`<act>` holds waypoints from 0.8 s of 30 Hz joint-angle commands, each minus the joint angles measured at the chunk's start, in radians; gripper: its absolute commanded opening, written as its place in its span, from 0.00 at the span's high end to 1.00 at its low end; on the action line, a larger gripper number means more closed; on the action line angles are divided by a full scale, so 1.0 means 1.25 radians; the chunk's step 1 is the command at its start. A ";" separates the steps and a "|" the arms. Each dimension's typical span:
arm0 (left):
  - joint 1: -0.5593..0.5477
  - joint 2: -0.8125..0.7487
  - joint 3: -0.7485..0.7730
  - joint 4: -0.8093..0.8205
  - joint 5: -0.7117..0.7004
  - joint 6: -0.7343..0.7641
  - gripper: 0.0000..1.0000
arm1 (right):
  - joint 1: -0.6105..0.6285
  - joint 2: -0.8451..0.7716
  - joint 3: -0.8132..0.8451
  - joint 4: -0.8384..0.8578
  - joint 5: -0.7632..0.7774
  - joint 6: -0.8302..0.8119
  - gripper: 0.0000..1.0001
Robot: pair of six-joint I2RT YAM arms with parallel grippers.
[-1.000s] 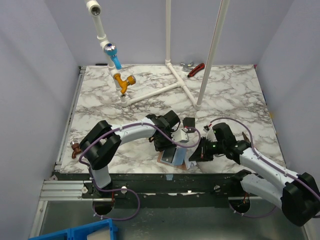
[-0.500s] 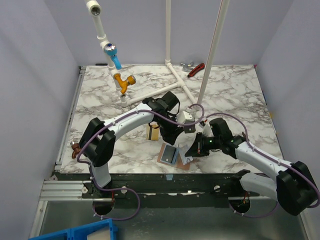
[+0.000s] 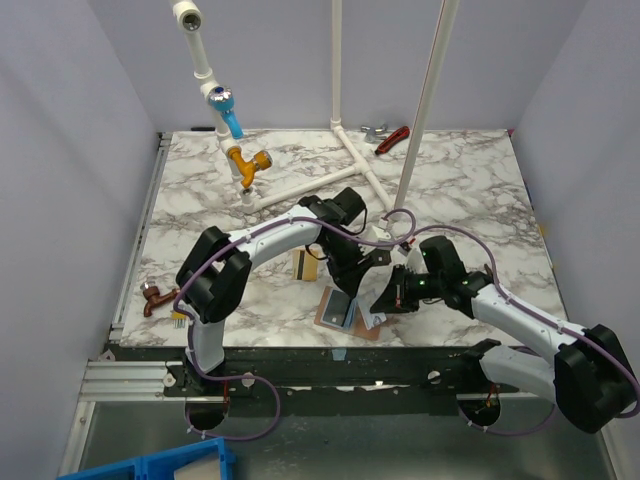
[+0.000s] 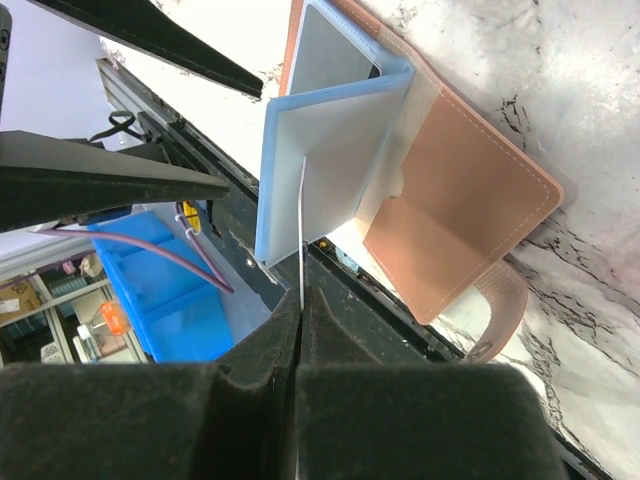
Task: Put the credit cards into the card holder
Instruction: Turn over the card slot in the card holder.
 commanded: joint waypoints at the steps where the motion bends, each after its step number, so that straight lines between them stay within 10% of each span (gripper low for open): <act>1: -0.008 0.010 0.028 -0.011 0.038 -0.004 0.59 | 0.008 -0.008 -0.014 -0.005 -0.008 -0.013 0.99; 24: -0.056 0.021 -0.013 0.027 -0.056 0.006 0.59 | 0.008 -0.021 -0.032 0.002 -0.008 -0.005 0.99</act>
